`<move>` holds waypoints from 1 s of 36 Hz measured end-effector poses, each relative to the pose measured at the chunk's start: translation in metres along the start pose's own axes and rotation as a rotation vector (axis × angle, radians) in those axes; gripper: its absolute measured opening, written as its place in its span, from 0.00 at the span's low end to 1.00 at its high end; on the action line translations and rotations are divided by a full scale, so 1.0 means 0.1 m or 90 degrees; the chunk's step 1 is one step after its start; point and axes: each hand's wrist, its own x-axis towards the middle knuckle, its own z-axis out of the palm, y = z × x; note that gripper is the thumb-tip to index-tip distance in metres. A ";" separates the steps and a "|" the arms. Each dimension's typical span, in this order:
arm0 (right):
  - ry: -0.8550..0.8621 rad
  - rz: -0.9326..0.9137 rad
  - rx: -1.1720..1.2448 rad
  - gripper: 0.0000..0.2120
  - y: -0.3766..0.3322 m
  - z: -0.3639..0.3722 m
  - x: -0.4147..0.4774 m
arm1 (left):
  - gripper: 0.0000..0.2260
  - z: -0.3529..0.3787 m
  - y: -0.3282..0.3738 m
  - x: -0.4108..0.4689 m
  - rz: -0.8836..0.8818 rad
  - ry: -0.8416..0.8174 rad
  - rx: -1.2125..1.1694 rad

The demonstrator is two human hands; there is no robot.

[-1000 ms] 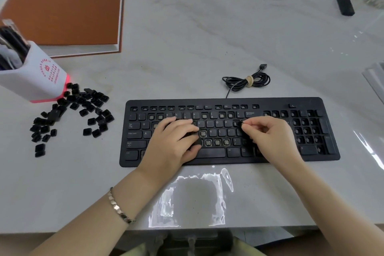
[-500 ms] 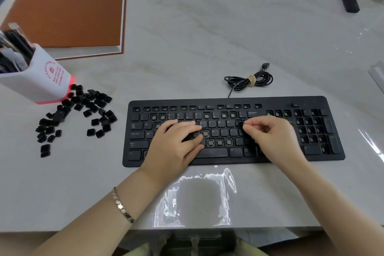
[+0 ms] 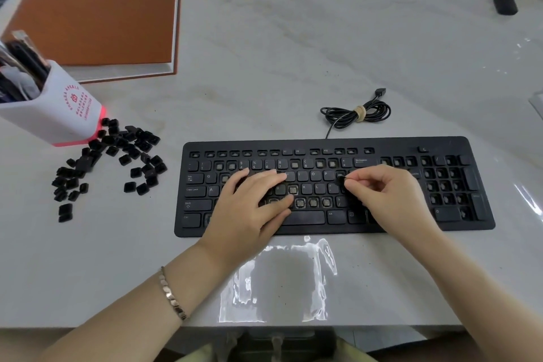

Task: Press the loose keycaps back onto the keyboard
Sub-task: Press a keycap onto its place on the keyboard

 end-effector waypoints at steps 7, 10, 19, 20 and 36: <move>-0.012 -0.026 -0.002 0.11 -0.04 0.06 0.00 | 0.10 -0.04 -0.06 0.01 0.055 -0.032 0.033; -0.013 -0.043 0.017 0.14 -0.08 0.08 -0.01 | 0.10 -0.04 -0.05 0.00 0.055 -0.039 0.027; -0.022 -0.097 -0.054 0.09 -0.17 0.14 -0.11 | 0.12 -0.09 0.03 0.02 -0.081 -0.039 -0.104; -0.021 -0.097 -0.046 0.09 -0.18 0.15 -0.12 | 0.13 -0.12 0.03 0.00 -0.103 -0.027 -0.120; -0.083 -0.138 -0.077 0.04 -0.62 0.77 -0.16 | 0.20 -0.42 -0.22 -0.44 -0.340 0.042 -0.128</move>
